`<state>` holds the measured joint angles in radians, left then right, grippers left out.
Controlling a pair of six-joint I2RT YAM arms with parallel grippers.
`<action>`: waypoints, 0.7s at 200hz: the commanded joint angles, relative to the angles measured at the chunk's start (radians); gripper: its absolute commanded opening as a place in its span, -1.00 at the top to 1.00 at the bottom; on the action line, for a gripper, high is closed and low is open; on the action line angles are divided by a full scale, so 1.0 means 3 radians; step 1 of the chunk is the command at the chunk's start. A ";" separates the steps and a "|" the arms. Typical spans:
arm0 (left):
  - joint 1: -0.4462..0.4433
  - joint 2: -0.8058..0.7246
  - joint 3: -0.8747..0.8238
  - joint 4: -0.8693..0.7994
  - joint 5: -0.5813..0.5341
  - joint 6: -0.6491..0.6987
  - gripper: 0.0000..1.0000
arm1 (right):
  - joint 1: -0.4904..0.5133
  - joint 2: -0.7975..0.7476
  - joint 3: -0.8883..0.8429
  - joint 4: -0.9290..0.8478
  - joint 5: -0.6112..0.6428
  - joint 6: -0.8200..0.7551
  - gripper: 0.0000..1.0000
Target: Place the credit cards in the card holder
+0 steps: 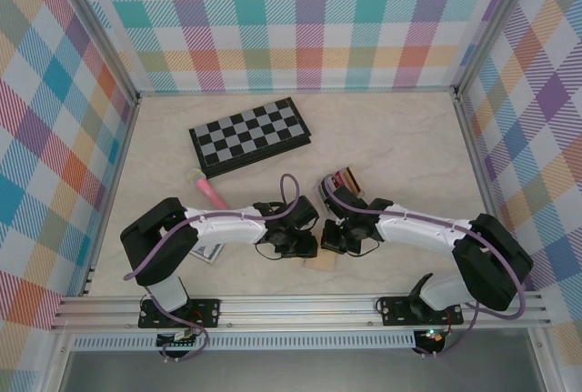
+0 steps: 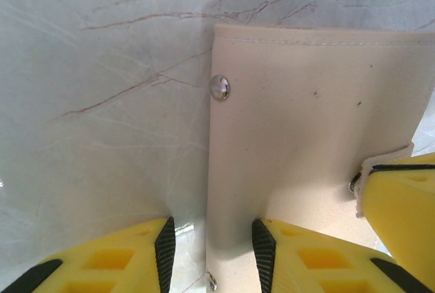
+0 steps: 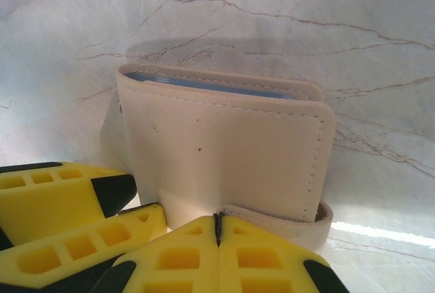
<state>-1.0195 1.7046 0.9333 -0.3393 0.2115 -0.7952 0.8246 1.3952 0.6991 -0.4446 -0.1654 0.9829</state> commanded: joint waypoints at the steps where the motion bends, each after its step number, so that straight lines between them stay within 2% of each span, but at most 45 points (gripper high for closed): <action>1: -0.0074 0.0151 0.0027 0.0139 -0.0007 -0.0009 0.24 | 0.0013 0.0016 -0.0119 -0.0181 0.0087 0.0012 1.00; 37: -0.0076 0.0175 0.0044 0.0139 0.0008 -0.0008 0.24 | 0.0014 0.0221 -0.0306 -0.0121 0.0111 0.0118 1.00; 57: -0.0076 0.0145 0.0024 0.0137 -0.0004 -0.0011 0.24 | 0.0013 0.0155 -0.0463 -0.0098 0.0174 0.0178 1.00; 76: -0.0074 0.0109 0.0008 0.0144 -0.0012 -0.0007 0.24 | 0.0013 0.0038 -0.0316 -0.0182 0.0181 0.0033 0.95; 100: -0.0074 -0.0132 -0.0006 0.0119 -0.0159 -0.0009 0.20 | 0.0012 -0.0324 0.0044 -0.0317 0.0318 -0.0240 0.56; 106: -0.0074 -0.0252 -0.0001 0.0073 -0.0257 -0.0006 0.18 | 0.0008 -0.0444 0.0136 -0.0411 0.0448 -0.0289 0.40; 113: -0.0074 -0.0396 0.0000 0.0022 -0.0385 0.0009 0.15 | -0.0006 -0.0599 0.0231 -0.0535 0.0645 -0.0352 0.18; 129: -0.0071 -0.0758 0.0016 -0.0199 -0.0823 0.0105 0.05 | -0.0064 -0.0938 0.0393 -0.0825 0.1275 -0.0502 -0.09; 140: -0.0056 -0.1004 0.0027 -0.0391 -0.1195 0.0228 0.00 | -0.0141 -0.1103 0.0474 -0.1118 0.1841 -0.0522 -0.43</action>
<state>-1.0275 1.5822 0.9321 -0.3603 0.0887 -0.7822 0.8162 1.1858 0.7574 -0.5762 0.0399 0.9043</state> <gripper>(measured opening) 0.483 0.569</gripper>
